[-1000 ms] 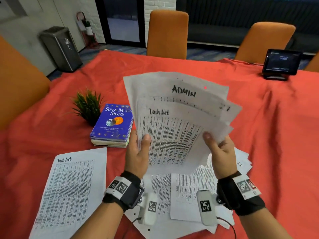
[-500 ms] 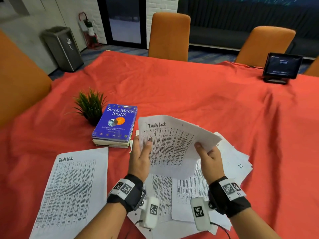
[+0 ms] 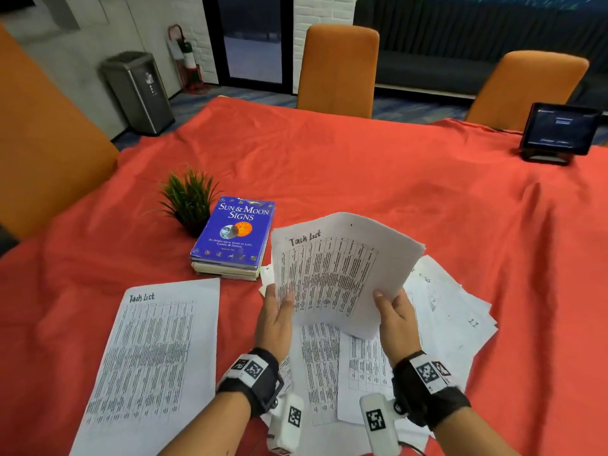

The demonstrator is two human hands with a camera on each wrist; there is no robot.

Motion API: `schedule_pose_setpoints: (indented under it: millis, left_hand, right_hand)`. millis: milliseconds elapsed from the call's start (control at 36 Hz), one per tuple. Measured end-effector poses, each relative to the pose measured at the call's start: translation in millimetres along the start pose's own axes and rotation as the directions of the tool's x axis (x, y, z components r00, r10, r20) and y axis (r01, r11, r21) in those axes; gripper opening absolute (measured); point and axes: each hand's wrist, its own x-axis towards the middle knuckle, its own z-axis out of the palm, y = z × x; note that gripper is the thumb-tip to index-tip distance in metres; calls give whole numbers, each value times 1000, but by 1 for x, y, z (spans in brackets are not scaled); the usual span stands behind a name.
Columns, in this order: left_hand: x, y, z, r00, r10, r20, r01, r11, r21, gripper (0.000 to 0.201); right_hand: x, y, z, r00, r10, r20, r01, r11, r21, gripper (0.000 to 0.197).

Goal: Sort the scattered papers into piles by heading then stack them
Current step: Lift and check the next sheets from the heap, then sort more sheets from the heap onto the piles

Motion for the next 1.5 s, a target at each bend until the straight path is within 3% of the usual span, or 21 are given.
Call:
schedule_pose_setpoints:
  millis: [111,222,306,389,472,556,639,861,1389,1500]
  left_hand:
    - [-10,32,-11,1000,-6,-17,6,1000,-14,47]
    - [-5,50,-55,996,36,-83,-36,999,-4,49]
    - [-2,51,-108,989,-93,-115,100,993,59,39]
    - [0,42,-168,963,-174,-206,213,960,183,47]
    - [-7,33,-220,924,-247,-292,311,930,195,27]
    - [-5,6,-270,877,-331,-348,430,863,266,16]
    - [-2,-24,-299,851,-378,-365,501,791,351,20]
    - [5,-81,-317,806,-443,-393,585,697,415,18]
    - [8,-68,-296,771,-419,-480,632,597,495,18]
    - [6,-70,-291,746,-391,-540,659,556,507,28]
  right_hand:
    - [1,-10,7,999,-40,33,38,999,32,25]
    - [7,-15,10,994,-93,51,92,995,22,19]
    - [9,-11,9,997,-52,57,51,999,12,23]
    - [7,0,5,998,9,58,-9,1000,-14,23]
    - [2,14,0,995,71,65,-67,996,-58,21]
    - [-3,31,-6,991,117,65,-109,988,-109,20]
    - [-8,42,-10,987,147,60,-135,977,-162,19]
    - [-9,52,-18,987,158,41,-144,962,-232,20]
    - [-14,58,-30,986,167,9,-158,949,-274,20]
    - [-13,60,-35,986,168,-2,-162,947,-278,21]
